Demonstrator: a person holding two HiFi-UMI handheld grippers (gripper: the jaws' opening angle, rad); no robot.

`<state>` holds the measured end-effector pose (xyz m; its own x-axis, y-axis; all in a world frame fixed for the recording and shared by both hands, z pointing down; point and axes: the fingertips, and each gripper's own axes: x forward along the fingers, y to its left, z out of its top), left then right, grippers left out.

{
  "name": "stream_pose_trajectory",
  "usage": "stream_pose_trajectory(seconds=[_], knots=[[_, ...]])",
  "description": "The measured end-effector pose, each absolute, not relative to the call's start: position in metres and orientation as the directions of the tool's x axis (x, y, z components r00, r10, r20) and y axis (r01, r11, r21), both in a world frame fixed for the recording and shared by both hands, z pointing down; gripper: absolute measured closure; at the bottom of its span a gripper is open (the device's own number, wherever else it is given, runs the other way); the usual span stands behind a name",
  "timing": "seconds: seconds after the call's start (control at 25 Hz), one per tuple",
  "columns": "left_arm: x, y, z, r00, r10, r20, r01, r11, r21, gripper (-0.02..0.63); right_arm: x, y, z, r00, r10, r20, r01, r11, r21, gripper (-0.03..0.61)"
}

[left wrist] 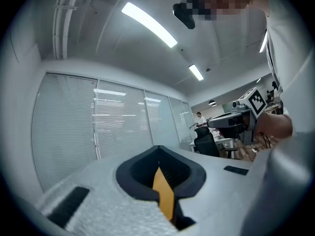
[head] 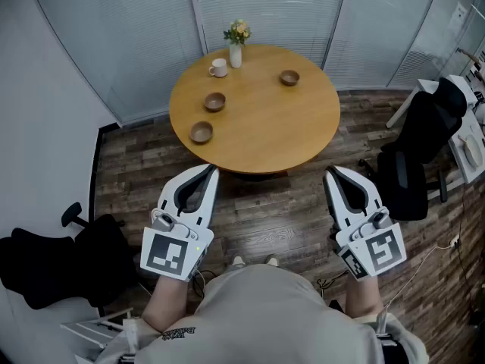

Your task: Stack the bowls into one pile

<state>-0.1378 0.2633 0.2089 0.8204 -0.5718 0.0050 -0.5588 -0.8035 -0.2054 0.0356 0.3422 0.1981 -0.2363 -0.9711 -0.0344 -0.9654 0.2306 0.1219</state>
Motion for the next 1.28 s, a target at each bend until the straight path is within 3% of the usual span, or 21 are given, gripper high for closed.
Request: stream_pose_trajectory(seconds=[1.28], knots=[[-0.087, 0.281, 0.231, 0.808, -0.585, 0.072, -0.563, -0.802, -0.198, 0.592, 0.093, 0.356, 0.21, -0.275, -0.96, -0.057, -0.962, 0.274, 0.023, 0.548]])
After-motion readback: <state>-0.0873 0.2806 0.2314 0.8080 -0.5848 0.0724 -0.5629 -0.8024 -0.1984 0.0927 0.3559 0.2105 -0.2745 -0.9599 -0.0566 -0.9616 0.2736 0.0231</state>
